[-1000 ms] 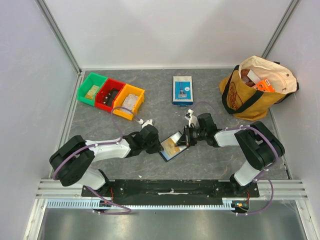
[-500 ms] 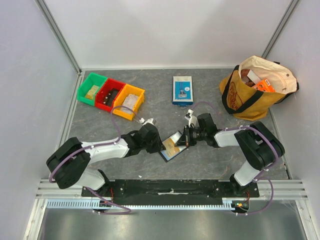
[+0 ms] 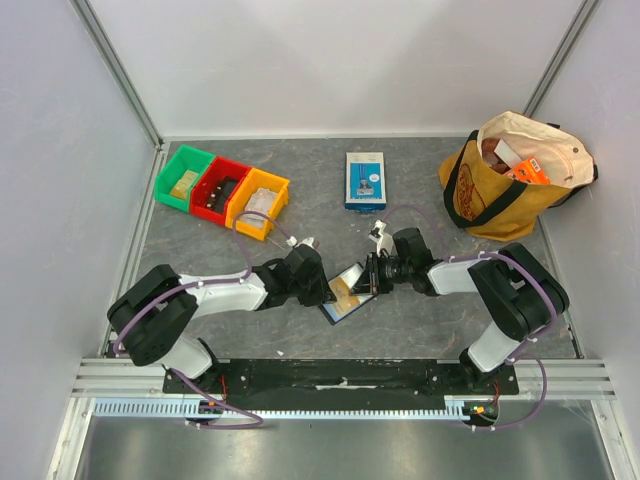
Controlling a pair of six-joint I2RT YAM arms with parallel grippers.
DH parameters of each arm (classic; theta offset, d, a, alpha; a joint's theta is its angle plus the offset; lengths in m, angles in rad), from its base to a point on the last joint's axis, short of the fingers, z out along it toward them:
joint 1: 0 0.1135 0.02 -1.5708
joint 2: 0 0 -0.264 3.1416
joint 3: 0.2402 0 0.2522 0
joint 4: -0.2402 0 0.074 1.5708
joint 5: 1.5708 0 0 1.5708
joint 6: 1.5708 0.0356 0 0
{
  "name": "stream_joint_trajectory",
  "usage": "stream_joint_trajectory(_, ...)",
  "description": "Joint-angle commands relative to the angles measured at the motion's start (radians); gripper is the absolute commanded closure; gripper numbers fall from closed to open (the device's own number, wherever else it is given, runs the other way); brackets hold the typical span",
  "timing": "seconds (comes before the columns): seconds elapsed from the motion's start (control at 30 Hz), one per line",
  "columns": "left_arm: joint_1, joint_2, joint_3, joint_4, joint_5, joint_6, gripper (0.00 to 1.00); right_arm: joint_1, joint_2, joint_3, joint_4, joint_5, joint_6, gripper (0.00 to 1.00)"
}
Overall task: Take the credit cards out of the card holder
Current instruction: Remove the credit card from the card holder.
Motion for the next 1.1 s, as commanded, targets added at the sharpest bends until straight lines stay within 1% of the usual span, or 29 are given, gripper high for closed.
stream_joint_trajectory(0.0,-0.002,-0.009,-0.043,-0.008,-0.003,-0.019,0.83,0.002,-0.009,0.033,-0.018,0.014,-0.020,0.81)
stream_joint_trajectory(0.13,-0.002,-0.019,-0.060,-0.008,-0.004,-0.023,0.83,0.001,-0.003,0.037,-0.012,0.002,-0.014,0.80)
stream_joint_trajectory(0.23,-0.002,-0.019,-0.062,-0.008,-0.004,-0.022,0.83,0.002,0.000,0.037,0.010,-0.013,0.000,0.78)
stream_joint_trajectory(0.47,-0.002,-0.020,-0.062,-0.008,-0.003,-0.019,0.83,0.001,0.014,0.053,0.023,-0.027,0.009,0.78)
stream_joint_trajectory(0.57,-0.002,-0.025,-0.065,-0.008,-0.006,-0.020,0.83,-0.001,0.017,0.056,0.022,-0.027,0.009,0.81)
stream_joint_trajectory(0.63,0.000,-0.025,-0.069,-0.008,-0.007,-0.020,0.83,0.001,0.020,0.054,0.022,-0.027,0.009,0.87)
stream_joint_trajectory(0.67,0.000,-0.028,-0.069,-0.006,-0.007,-0.020,0.83,-0.001,0.022,0.053,0.023,-0.026,0.008,0.91)
stream_joint_trajectory(0.8,0.000,-0.032,-0.074,-0.008,-0.010,-0.020,0.83,-0.008,0.022,0.045,0.030,-0.030,0.008,1.00)
stream_joint_trajectory(1.07,0.000,-0.037,-0.083,-0.009,-0.010,-0.022,0.83,-0.057,-0.018,0.037,-0.013,-0.001,-0.018,1.00)
